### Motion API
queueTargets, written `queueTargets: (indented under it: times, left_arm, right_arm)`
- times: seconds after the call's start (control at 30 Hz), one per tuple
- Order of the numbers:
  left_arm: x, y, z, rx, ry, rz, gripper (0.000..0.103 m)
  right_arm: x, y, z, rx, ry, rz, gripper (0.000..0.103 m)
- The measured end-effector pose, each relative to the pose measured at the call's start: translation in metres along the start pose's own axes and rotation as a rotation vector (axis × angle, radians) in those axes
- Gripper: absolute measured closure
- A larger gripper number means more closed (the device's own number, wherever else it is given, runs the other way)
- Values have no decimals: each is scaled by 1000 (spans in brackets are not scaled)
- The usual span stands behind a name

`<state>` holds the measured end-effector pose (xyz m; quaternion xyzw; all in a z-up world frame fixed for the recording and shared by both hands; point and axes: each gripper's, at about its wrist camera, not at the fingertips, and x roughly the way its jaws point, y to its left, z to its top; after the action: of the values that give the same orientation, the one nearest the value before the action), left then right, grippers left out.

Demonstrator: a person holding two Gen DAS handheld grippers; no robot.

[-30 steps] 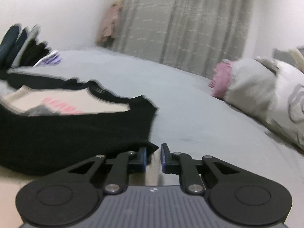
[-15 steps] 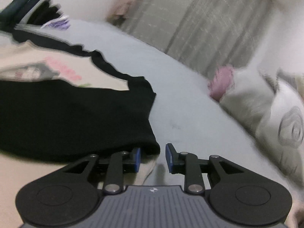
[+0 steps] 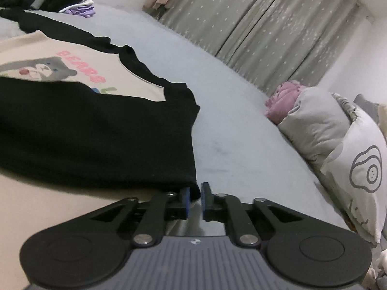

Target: Fold clothes

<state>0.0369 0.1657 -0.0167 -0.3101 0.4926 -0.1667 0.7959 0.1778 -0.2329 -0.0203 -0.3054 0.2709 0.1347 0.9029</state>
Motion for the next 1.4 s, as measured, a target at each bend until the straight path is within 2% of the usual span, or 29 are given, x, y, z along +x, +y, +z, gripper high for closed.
queueTargets:
  times: [0.03,0.07,0.1,0.17,0.27,0.33,0.4,0.47,0.57,0.77,0.8,0.83,0.93,1.0,1.03,1.17,1.27,1.3,1.37,1.4]
  left_arm:
    - [-7,-2,1,25,-10,-2,69]
    - [-12,-4,2,41,-31,0,64]
    - [-17,-6,2,56,-51,2,63]
    - [-21,-8,2,73,-47,29,63]
    - [-27,-10,5,93,-64,71,63]
    - [-38,-16,10,134,-112,105,63]
    - [-43,-19,14,150,-133,77,63]
    - [-39,-25,17,176,-117,48,63]
    - [-14,-35,18,220,-73,58,63]
    - [4,-44,23,289,-65,-9,64]
    - [6,-45,25,296,-64,-13,64]
    - [8,-45,26,298,-63,-14,64]
    - [15,-48,29,322,-63,-15,64]
    - [25,-47,30,313,-34,5,64]
    - [35,-43,30,288,10,50,67]
    - [41,-48,29,310,39,102,69]
    - [37,-49,28,304,28,100,66]
    - [30,-49,29,302,2,90,62]
    - [23,-47,33,298,-29,80,59]
    - [15,-44,36,286,-61,77,58]
  right_arm:
    - [-4,-4,1,7,8,16,63]
    - [-9,-10,1,24,14,38,61]
    - [-15,-16,2,46,19,62,57]
    - [-31,-36,4,158,0,124,57]
    - [-43,-48,13,252,-49,170,57]
    - [-41,-50,23,289,-62,185,57]
    - [-32,-52,36,340,-58,193,57]
    - [-4,-56,53,398,-36,207,57]
    - [37,-61,70,453,6,218,57]
    - [110,-63,96,532,78,246,57]
    - [115,-60,97,528,86,246,65]
    - [121,-57,98,523,94,247,94]
    - [117,-50,99,502,35,216,98]
    - [112,-56,94,557,-28,155,99]
    - [115,-58,92,573,-24,123,99]
    - [134,-46,83,512,48,62,99]
    - [129,-38,85,488,37,29,98]
    - [125,-38,86,490,36,26,94]
    - [107,-41,88,512,26,31,79]
    - [99,-43,88,517,16,33,66]
